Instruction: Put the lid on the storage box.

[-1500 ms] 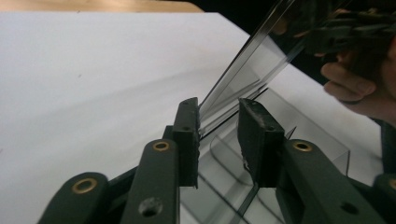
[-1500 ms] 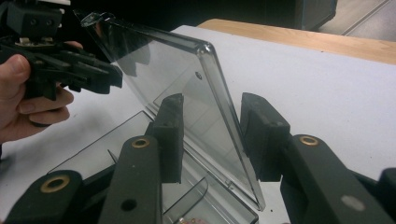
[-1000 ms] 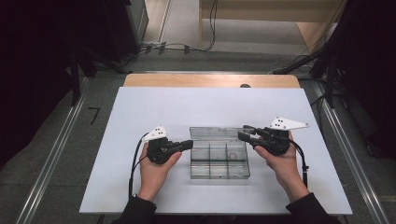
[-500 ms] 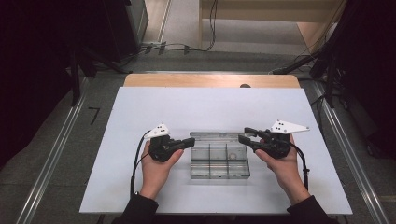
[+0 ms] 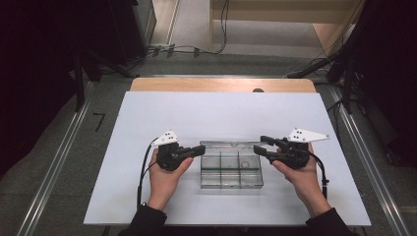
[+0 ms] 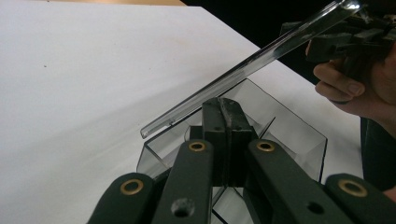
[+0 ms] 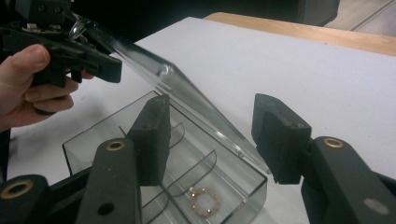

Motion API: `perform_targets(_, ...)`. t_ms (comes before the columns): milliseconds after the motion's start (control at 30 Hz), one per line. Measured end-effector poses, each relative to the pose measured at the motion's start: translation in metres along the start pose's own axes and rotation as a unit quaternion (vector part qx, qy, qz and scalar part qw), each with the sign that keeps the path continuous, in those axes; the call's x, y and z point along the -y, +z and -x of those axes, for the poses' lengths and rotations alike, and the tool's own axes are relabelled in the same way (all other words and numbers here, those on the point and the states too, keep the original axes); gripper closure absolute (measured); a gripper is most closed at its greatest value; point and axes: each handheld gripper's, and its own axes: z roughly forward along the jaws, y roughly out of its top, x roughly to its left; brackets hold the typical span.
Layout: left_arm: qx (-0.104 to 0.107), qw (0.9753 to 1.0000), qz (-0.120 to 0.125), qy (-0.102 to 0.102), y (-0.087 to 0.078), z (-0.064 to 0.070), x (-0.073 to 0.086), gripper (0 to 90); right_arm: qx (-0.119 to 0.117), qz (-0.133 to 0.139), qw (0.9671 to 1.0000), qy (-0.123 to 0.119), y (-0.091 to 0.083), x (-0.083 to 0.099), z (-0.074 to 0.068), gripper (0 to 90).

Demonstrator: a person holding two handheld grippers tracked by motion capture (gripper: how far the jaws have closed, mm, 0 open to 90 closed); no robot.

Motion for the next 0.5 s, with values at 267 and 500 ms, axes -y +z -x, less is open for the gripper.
perform_targets(267,0.005,1.0000,0.004,0.000,-0.002,0.003,-0.001,89.8,0.004,0.000,0.9999,0.013,-0.008,0.010,0.004,50.2)
perform_targets(500,0.007,1.0000,0.005,0.003,-0.005,0.005,-0.001,89.8,0.025,-0.010,0.9993,0.027,-0.011,0.019,0.006,64.3)
